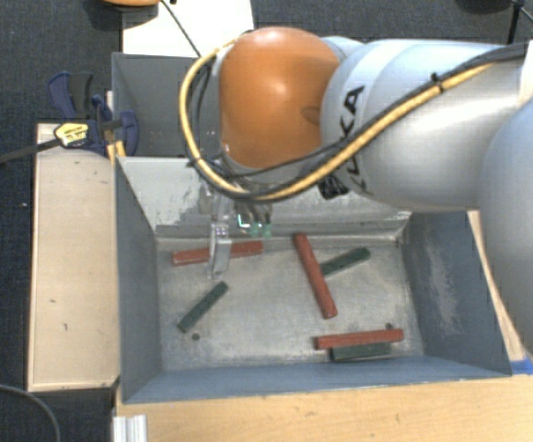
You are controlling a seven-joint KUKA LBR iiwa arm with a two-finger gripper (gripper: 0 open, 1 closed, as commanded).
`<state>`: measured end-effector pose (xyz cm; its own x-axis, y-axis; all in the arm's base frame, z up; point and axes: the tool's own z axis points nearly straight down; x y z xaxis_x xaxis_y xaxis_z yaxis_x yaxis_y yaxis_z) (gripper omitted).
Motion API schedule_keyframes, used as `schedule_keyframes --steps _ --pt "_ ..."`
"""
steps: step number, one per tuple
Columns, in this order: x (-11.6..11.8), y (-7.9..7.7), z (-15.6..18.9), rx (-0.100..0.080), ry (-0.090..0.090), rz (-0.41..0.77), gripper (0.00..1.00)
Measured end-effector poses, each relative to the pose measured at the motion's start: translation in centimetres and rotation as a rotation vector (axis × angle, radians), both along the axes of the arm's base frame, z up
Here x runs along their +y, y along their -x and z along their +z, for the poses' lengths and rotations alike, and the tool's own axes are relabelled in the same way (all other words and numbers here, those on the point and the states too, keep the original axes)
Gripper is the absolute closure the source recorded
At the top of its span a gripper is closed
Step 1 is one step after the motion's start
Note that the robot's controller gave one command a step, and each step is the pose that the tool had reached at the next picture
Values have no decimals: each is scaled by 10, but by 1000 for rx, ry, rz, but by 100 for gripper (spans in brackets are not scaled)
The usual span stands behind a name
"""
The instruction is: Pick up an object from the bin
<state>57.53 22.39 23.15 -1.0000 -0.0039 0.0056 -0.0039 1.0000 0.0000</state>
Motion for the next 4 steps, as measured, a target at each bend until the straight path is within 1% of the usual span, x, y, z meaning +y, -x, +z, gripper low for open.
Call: schedule_keyframes --steps 1,2,3,4 --pt "-1 -2 5 -8 -2 -5 0" --pt "-12 1 -50 -13 -4 -17 0" --pt "-3 26 -111 -9 -2 151 0" --pt "-29 3 -161 -9 -3 244 100"
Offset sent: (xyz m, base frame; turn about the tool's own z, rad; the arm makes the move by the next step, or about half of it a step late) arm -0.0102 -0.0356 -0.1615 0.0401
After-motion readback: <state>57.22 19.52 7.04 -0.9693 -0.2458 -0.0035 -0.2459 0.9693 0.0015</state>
